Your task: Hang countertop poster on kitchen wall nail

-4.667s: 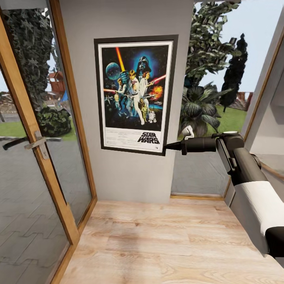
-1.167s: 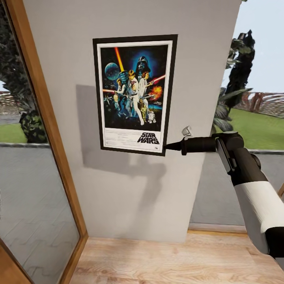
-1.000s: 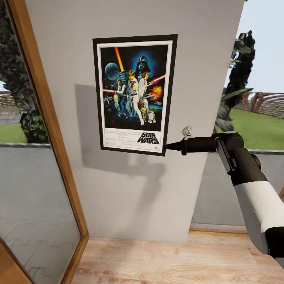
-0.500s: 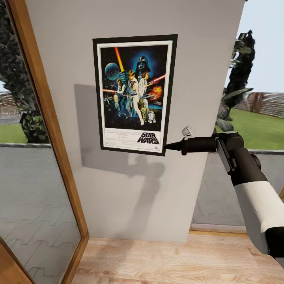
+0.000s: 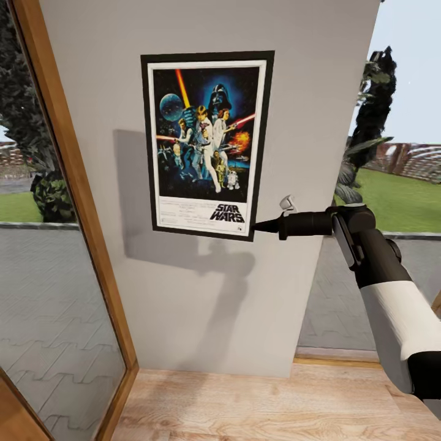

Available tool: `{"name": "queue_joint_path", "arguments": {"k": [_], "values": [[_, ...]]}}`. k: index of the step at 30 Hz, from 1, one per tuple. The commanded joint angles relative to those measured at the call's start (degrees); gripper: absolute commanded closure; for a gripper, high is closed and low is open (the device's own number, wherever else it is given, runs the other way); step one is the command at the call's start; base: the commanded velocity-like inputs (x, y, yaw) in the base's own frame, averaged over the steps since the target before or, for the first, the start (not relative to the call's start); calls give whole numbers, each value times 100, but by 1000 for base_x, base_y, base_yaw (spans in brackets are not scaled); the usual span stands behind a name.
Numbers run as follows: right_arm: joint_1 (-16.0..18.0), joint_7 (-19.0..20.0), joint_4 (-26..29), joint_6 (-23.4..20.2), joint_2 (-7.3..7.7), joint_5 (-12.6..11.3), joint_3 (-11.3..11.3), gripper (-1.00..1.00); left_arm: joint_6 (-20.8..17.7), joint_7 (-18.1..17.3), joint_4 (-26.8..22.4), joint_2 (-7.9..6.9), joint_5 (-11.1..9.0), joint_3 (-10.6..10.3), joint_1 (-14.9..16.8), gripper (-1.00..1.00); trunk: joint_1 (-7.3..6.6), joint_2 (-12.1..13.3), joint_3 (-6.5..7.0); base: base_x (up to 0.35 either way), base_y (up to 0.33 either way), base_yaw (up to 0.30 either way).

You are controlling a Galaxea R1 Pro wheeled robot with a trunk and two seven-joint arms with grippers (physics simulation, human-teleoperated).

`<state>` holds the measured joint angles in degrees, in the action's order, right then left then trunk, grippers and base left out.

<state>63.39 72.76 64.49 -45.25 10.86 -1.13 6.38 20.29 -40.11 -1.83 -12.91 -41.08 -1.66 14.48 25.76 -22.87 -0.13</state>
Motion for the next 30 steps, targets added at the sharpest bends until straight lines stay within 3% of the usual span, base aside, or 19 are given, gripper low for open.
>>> {"name": "queue_joint_path", "arguments": {"k": [1,15,30], "values": [[18,6,1,-60,-15,-15,6,100,28,-14,8,-1,-15,-19,3,-100,2,-5,-3,0,0,0],[276,1,-30,-97,-48,-11,4,100,28,-14,8,-1,-15,-19,3,-100,2,-5,-3,0,0,0],[288,-8,-52,-96,-49,-7,3,100,28,-14,8,-1,-15,-19,3,-100,2,-5,-3,0,0,0]]}}
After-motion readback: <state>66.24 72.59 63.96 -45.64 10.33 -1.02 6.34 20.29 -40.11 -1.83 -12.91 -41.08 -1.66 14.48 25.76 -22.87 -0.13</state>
